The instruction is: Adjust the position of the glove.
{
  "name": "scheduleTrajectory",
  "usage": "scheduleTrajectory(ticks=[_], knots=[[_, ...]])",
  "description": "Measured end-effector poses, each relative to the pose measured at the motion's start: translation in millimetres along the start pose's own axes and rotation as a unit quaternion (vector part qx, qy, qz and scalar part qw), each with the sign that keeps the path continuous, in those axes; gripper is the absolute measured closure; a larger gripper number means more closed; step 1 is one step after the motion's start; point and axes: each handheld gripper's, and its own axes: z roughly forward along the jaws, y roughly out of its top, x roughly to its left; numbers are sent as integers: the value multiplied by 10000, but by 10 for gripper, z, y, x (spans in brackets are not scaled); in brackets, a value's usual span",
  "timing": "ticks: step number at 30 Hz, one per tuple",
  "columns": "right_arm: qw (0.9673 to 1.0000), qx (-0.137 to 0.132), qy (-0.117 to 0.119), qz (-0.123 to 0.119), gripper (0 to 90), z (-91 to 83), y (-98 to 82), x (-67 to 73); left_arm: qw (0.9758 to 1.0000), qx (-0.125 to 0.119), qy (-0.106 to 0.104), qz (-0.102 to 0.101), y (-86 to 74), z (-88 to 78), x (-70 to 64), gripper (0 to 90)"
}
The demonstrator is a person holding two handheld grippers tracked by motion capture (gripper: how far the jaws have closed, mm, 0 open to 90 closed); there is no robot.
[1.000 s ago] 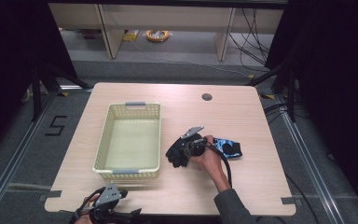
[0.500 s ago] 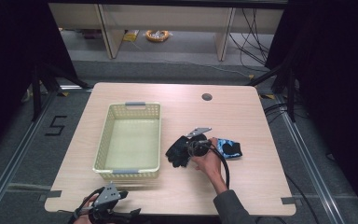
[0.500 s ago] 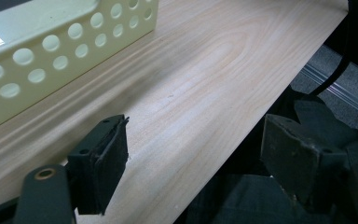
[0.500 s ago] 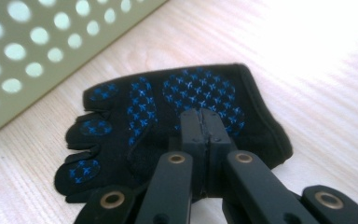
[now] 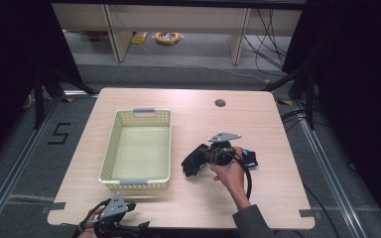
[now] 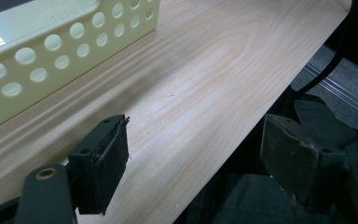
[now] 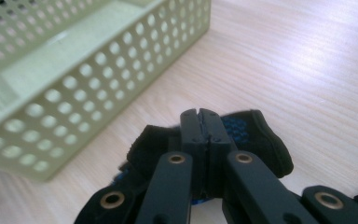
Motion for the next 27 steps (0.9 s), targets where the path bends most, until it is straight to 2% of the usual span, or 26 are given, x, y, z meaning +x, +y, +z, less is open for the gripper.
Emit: scheduleTrajectory(ticks=[1,2,3,4,5,6,7,8,9,11,12,13,14,17,18,20,21,22,23,24,25,26,27], knots=[[9999,-104,-10,-23,900,-26,-1,9,10000,-25,-18,-32,0,1,-4,229],[9999,-43,3,118,900,-79,12,41,10000,-40,-23,-63,0,5,-8,229],[9999,-134,46,81,900,-104,13,46,10000,-37,-20,-63,0,6,-6,229],[9996,-200,26,192,900,-149,10,73,9999,104,31,105,3,-11,20,229],[9994,-165,59,290,900,-179,6,96,10000,71,31,58,2,-6,13,229],[9994,-275,-22,185,900,-204,-4,103,10000,47,25,37,2,-2,9,229],[9993,-300,3,215,900,-233,-13,121,10000,-40,-9,-60,1,8,-8,228],[9990,-390,2,226,900,-258,-27,136,10000,51,-3,50,3,-6,6,228],[9985,-410,49,363,900,-291,-37,162,10000,58,32,58,3,-6,8,228],[9980,-500,50,396,900,-356,-67,188,10000,44,1,56,3,-10,5,228],[9977,-538,47,415,900,-384,-92,210,10000,-21,-25,-36,3,-2,-5,228],[9966,-511,90,641,900,-413,-123,266,10000,-21,-26,-46,4,-3,-4,228],[9973,-570,68,462,900,-431,-154,250,10000,-23,-20,-54,5,-3,-4,227],[9962,-573,67,651,900,-489,-252,299,10000,-11,1,9,3,-8,-6,227],[9960,-565,79,695,900,-504,-290,312,10000,-58,0,-43,3,-1,-15,227],[9964,-538,69,647,900,-531,-360,314,10000,-54,-1,-47,4,0,-14,228],[9955,-581,92,741,900,-531,-395,342,10000,-26,5,-18,4,-4,-8,227],[9962,-551,99,660,900,-545,-421,334,10000,-27,9,-16,4,-3,-8,227],[9962,-514,35,703,900,-567,-452,355,10000,-26,9,-17,4,-2,-8,227],[9958,-618,70,672,900,-561,-476,360,10000,-28,10,-21,4,-2,-9,227],[9955,-559,102,755,900,-577,-497,389,10000,-29,9,-20,5,-3,-10,228],[9954,-609,82,732,900,-581,-524,402,10000,-54,1,-42,4,0,-15,227],[9932,-565,109,1017,900,-603,-545,453,10000,-88,4,-47,2,5,-16,227]])
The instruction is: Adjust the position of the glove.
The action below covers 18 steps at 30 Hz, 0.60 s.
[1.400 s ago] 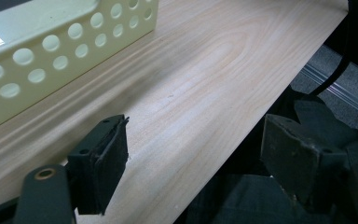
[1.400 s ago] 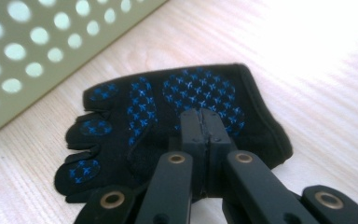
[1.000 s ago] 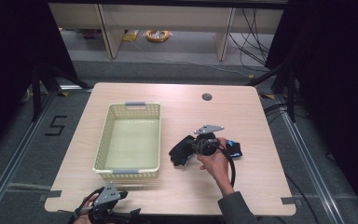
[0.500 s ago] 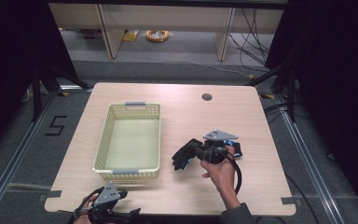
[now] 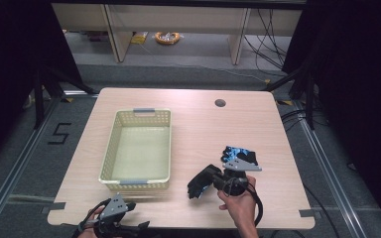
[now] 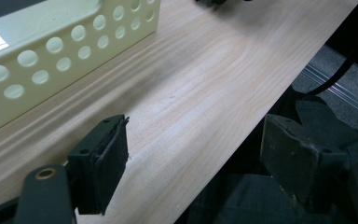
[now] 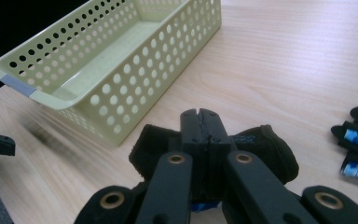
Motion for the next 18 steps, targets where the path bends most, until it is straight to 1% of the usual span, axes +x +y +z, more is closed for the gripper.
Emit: scheduleTrajectory(ticks=[1,3,4,5,6,7,8,9,10,11,12,13,14,15,16,17,18], knots=[[9997,-47,-22,-234,900,0,-21,-29,10000,-2,8,-2,0,0,-1,227],[9999,-30,-9,-143,900,-5,-96,-6,10000,-1,1,-3,0,-2,-1,227],[9999,74,-30,-68,900,-6,-133,8,10000,-5,-1,3,0,-2,-1,227],[9999,87,-63,103,900,-7,-182,22,10000,24,-9,5,3,-5,-1,227],[9997,75,-118,-178,900,-4,-200,-25,10000,24,-8,11,3,-6,-2,227],[9997,197,-85,107,900,-1,-242,9,9999,83,-14,79,5,-13,6,227],[9998,164,-104,-95,900,4,-271,-31,9999,85,-14,84,5,-12,7,227],[9997,220,-77,-65,900,8,-304,-28,9999,85,-11,82,5,-10,7,227],[9997,233,-98,-56,900,10,-330,-28,9999,99,-13,88,5,-10,8,227],[9996,244,-159,-73,900,6,-350,-24,9999,100,-21,-6,0,-4,-1,227],[9995,285,-151,-61,900,8,-369,-14,9999,130,4,6,-1,-5,1,227],[9994,309,-144,-15,900,7,-391,2,9997,213,-72,4,6,-17,6,227],[9994,315,-116,-39,900,14,-416,4,9998,199,-70,-2,5,-15,3,227],[9991,422,-104,9,900,15,-438,13,9998,204,-68,3,5,-16,4,227],[9991,419,-91,52,900,20,-462,13,9998,200,-69,1,5,-16,4,226],[9991,382,-161,-25,900,20,-479,9,9998,180,-59,1,2,-14,3,226],[9988,433,-226,-42,900,29,-498,5,9999,121,-27,-13,-3,-5,-2,227]])
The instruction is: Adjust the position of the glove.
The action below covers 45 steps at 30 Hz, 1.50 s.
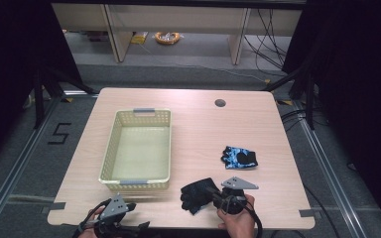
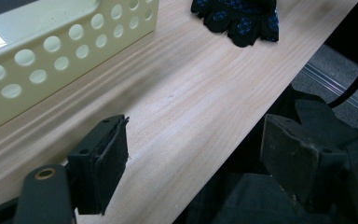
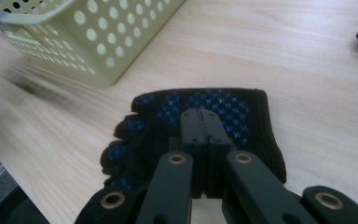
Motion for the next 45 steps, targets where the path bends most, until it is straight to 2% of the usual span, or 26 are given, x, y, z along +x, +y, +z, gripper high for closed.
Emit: scheduleTrajectory(ticks=[2,4,5,9,11,13,14,16,18,19,21,22,24,25,27,28,30,31,32,34,39,40,41,43,44,45], knots=[[10000,65,-12,55,900,-1,-32,3,9998,158,15,102,10,-18,20,226],[10000,67,36,59,885,8,-57,1,10000,36,-31,39,6,-6,-1,226],[9999,113,63,79,876,12,-61,1,9999,-20,-14,120,5,-2,2,226],[9999,-63,59,-61,832,-33,-15,6,9999,-87,3,50,2,5,-5,226],[9996,-191,-61,-189,811,-93,27,-4,9999,-108,9,50,0,9,-7,225],[9992,-288,-41,-287,791,-156,62,-26,9999,-27,10,121,5,-4,-2,225],[9994,-311,-44,-109,787,-189,64,-15,9998,36,10,197,7,-14,8,225],[9987,-393,43,-313,775,-211,70,-88,9999,-28,3,122,6,-3,-5,225],[9991,-376,-76,-200,764,-229,56,-112,9999,-27,5,124,6,-3,-6,225],[9989,-295,-94,-351,754,-250,65,-158,9999,-26,2,128,6,-3,-6,225],[9992,-365,-55,-169,742,-278,60,-167,9999,-15,-4,126,8,-5,-6,225],[9981,-347,-132,-488,732,-283,76,-232,9999,-14,-4,130,8,-5,-6,225],[9985,-277,-179,-448,708,-310,87,-246,9999,-11,-4,132,8,-5,-6,225],[9962,-298,-288,-761,695,-320,103,-312,9999,-15,-5,130,8,-4,-6,225],[9954,-212,-404,-844,669,-331,120,-367,9999,-29,-3,131,8,-2,-6,225],[9937,-174,-408,-1026,666,-329,133,-404,9999,-78,-1,76,7,5,-14,225],[9919,-92,-634,-1095,649,-351,164,-450,9999,-78,0,63,7,7,-13,224],[9917,-26,-591,-1144,638,-350,186,-482,9999,-104,1,51,5,14,-13,225],[9903,-6,-665,-1218,638,-360,205,-517,9998,20,84,172,8,7,10,224],[9889,16,-751,-1281,633,-360,248,-597,10000,-69,9,39,5,15,-7,224],[9878,-1,-884,-1283,610,-355,359,-780,10000,-39,14,59,5,17,-3,218],[9880,35,-919,-1240,606,-354,384,-809,9999,46,51,145,6,10,13,218],[9860,35,-988,-1342,602,-346,409,-862,9997,79,114,179,6,12,20,217],[9845,60,-1005,-1438,590,-322,456,-949,9999,86,67,92,4,10,17,216],[9845,119,-1001,-1435,578,-308,480,-988,10000,-46,8,-65,1,24,-6,216],[9839,185,-1013,-1461,577,-291,500,-1030,10000,-39,22,-30,3,20,-2,216]])
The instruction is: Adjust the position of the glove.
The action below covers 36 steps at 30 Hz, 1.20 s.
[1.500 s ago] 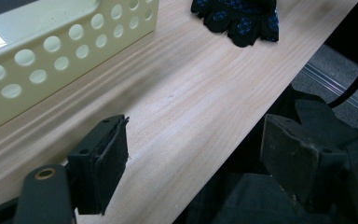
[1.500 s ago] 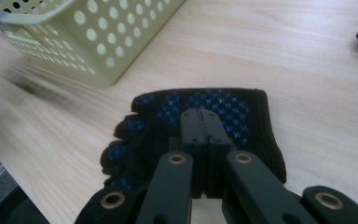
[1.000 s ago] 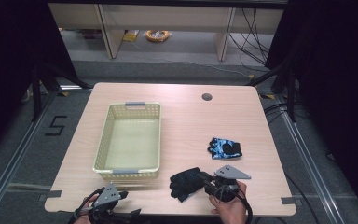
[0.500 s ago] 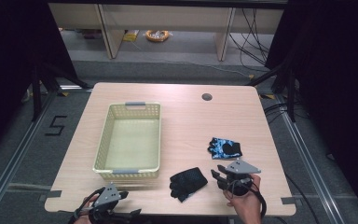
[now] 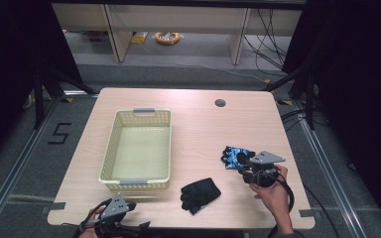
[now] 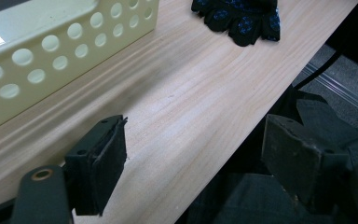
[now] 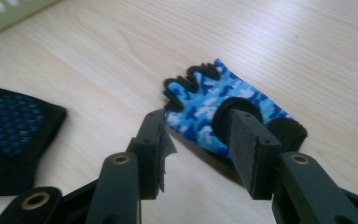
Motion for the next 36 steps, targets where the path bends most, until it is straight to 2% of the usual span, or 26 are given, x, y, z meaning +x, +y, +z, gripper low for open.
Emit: scheduleTrajectory(ticks=[1,5,6,8,10,11,12,17,21,22,23,27,29,30,31,32,33,36], knots=[[10000,72,-5,12,578,20,8,-30,10000,-21,-2,55,1,2,7,216],[9999,139,-21,29,583,108,44,-135,10000,-8,-8,57,3,-4,5,215],[9998,170,-30,-92,585,134,53,-170,10000,-7,-12,-19,0,0,-3,215],[9996,285,32,17,586,165,73,-168,10000,-26,-26,-42,-5,9,-3,215],[9995,293,38,-67,592,221,89,-186,10000,-35,-13,52,-3,7,7,214],[9993,379,61,-49,594,242,95,-183,10000,19,-39,59,1,-2,11,215],[9989,458,90,-40,596,265,102,-182,10000,-54,15,47,-3,7,6,215],[9977,618,186,-187,601,376,120,-173,10000,-44,-20,44,0,2,11,214],[9963,830,76,-228,599,431,109,-180,10000,-41,-23,39,-1,2,10,215],[9961,859,110,-158,601,443,106,-173,10000,-42,-22,37,-1,1,10,215],[9963,825,93,-214,604,456,100,-179,10000,-49,-20,35,0,1,11,215],[9949,970,142,-215,627,513,75,-183,10000,-51,-19,21,0,3,12,215],[9953,923,239,-138,662,530,51,-189,10000,-51,-23,32,0,2,10,215],[9955,877,261,-250,683,539,42,-208,10000,-44,-23,39,0,2,10,215],[9957,830,344,-227,720,543,33,-217,10000,-41,-20,41,-1,3,8,215],[9967,716,372,-88,754,556,12,-209,10000,-42,-17,42,-2,2,7,215],[9964,734,410,-92,774,553,12,-226,10000,23,-9,83,2,-11,11,215],[9949,868,504,37,843,539,14,-224,10000,3,-4,82,4,-13,12,215]])
